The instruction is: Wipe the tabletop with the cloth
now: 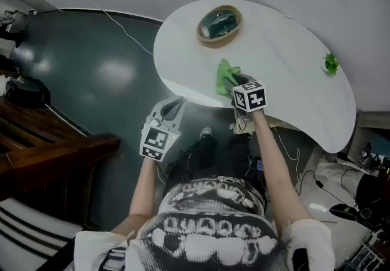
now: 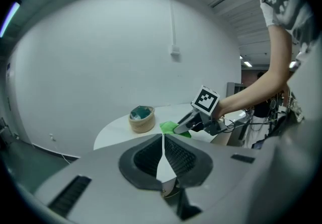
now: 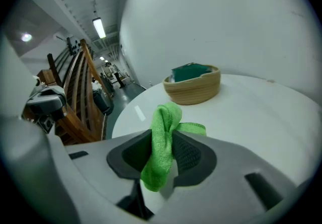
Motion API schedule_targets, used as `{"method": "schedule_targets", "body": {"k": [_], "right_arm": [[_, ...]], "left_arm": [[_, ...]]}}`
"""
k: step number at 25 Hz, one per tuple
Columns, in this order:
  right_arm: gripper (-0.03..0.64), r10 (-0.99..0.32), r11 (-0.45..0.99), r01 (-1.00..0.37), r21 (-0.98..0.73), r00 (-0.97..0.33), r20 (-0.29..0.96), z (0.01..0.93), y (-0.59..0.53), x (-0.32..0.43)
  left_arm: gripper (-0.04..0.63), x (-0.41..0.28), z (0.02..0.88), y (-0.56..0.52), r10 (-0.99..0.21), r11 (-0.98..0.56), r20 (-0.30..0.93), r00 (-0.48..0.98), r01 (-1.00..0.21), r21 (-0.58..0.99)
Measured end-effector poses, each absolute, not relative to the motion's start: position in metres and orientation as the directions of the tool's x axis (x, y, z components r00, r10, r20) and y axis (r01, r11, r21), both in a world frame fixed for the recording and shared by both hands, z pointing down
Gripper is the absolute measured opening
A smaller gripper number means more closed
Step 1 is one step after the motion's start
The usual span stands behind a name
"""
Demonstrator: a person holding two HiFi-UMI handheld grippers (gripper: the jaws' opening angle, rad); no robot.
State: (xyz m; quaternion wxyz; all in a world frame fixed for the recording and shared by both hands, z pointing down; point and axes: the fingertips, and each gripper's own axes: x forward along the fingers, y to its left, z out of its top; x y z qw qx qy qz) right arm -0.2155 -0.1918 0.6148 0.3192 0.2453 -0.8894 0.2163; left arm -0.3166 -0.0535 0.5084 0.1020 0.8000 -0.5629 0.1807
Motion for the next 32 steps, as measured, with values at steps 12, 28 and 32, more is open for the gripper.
{"method": "schedule_targets", "body": {"k": [12, 28, 32], "right_arm": [[0.121, -0.109, 0.860, -0.426, -0.280, -0.691, 0.715, 0.657, -0.116, -0.330], [0.121, -0.220, 0.768, -0.573, -0.286, -0.655, 0.723, 0.670, -0.136, -0.233], [0.121, -0.266, 0.732, -0.628, -0.266, -0.622, 0.736, 0.672, -0.145, -0.177]], "left_arm": [[0.014, -0.371, 0.520, 0.004, -0.885, -0.207, 0.429, 0.179, -0.978, -0.019], [0.014, -0.286, 0.513, -0.024, -0.820, -0.442, 0.416, 0.392, -0.896, -0.027], [0.014, -0.241, 0.511, -0.041, -0.791, -0.510, 0.407, 0.457, -0.860, -0.024]]}}
